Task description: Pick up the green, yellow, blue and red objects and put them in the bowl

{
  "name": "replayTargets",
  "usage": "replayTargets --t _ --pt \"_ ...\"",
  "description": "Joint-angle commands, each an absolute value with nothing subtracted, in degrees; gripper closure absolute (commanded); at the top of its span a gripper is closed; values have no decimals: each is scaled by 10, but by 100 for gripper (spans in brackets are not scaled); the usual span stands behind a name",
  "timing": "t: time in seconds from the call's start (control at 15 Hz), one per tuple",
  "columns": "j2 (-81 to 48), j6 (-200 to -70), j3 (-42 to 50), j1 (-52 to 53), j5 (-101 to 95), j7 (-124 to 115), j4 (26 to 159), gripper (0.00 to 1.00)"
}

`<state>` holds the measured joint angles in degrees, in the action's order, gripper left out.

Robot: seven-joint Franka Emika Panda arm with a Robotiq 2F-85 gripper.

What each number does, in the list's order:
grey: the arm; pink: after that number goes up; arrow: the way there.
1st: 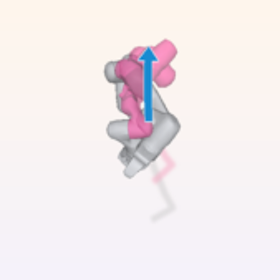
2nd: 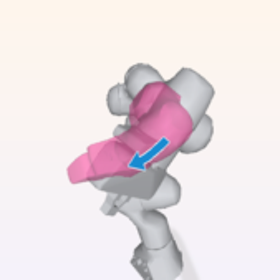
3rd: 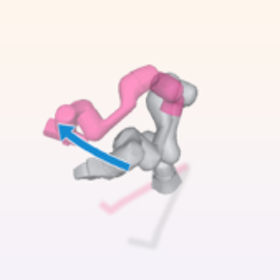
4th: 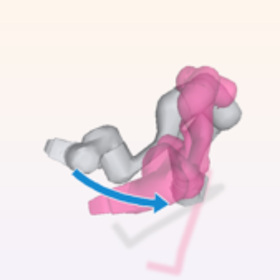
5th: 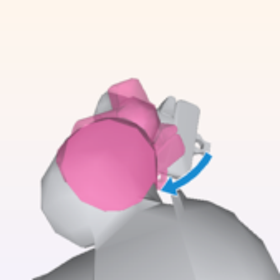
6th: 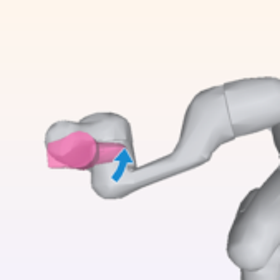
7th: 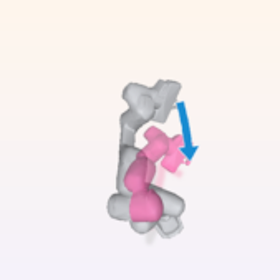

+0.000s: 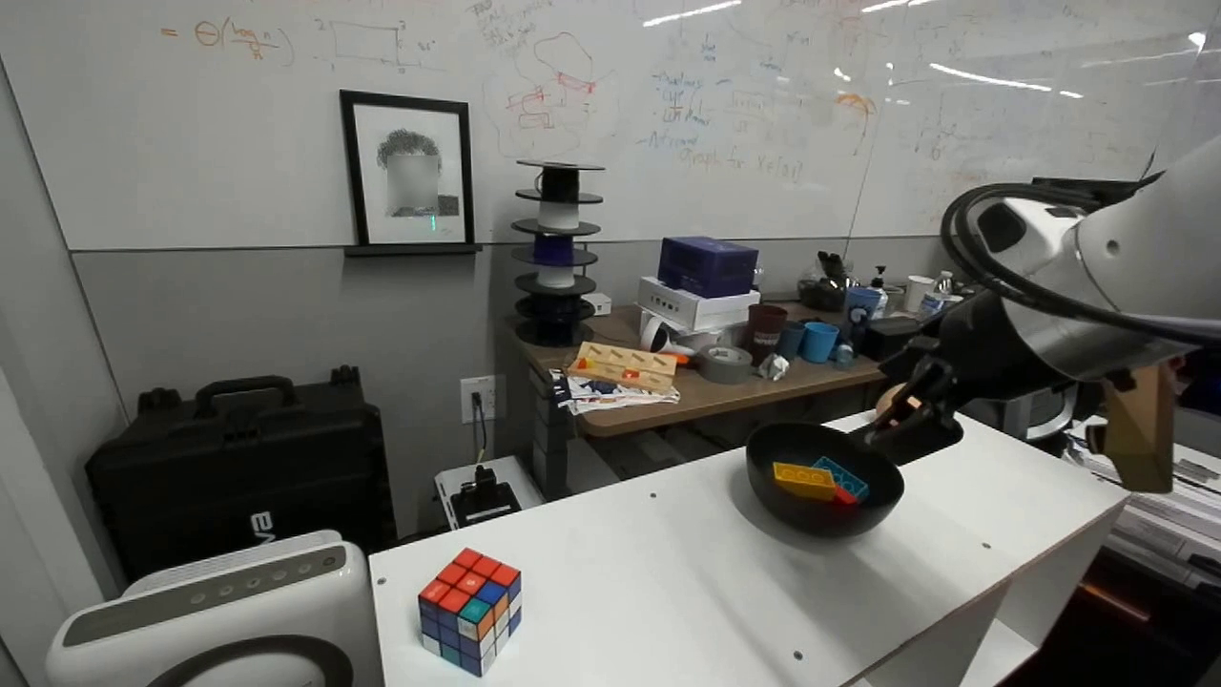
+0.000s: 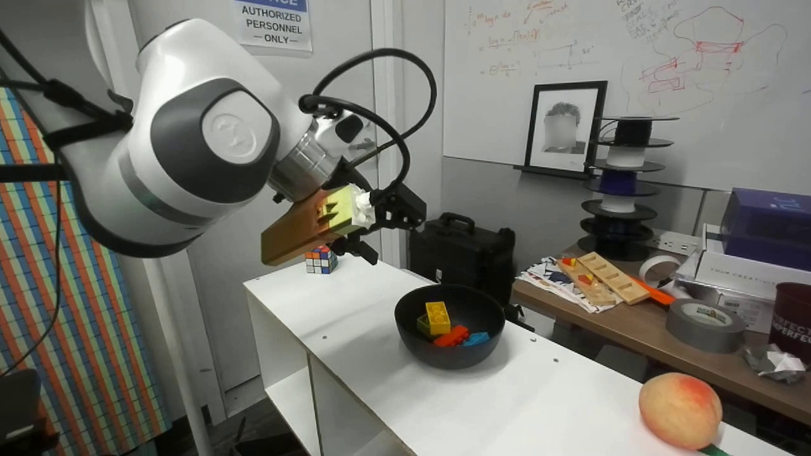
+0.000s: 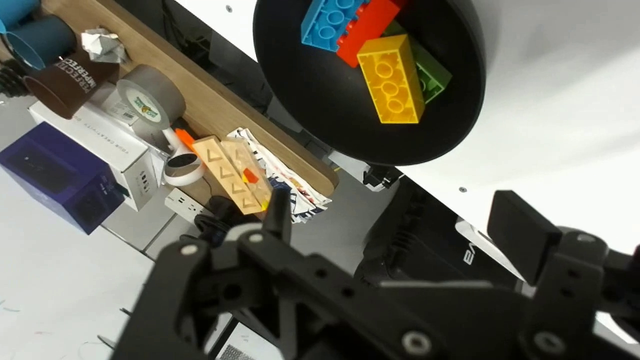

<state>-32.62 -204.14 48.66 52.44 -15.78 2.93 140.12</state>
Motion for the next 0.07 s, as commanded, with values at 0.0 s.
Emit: replayTargets --t 0.0 --pt "-306 -2037 442 489 -92 107 1406 0"
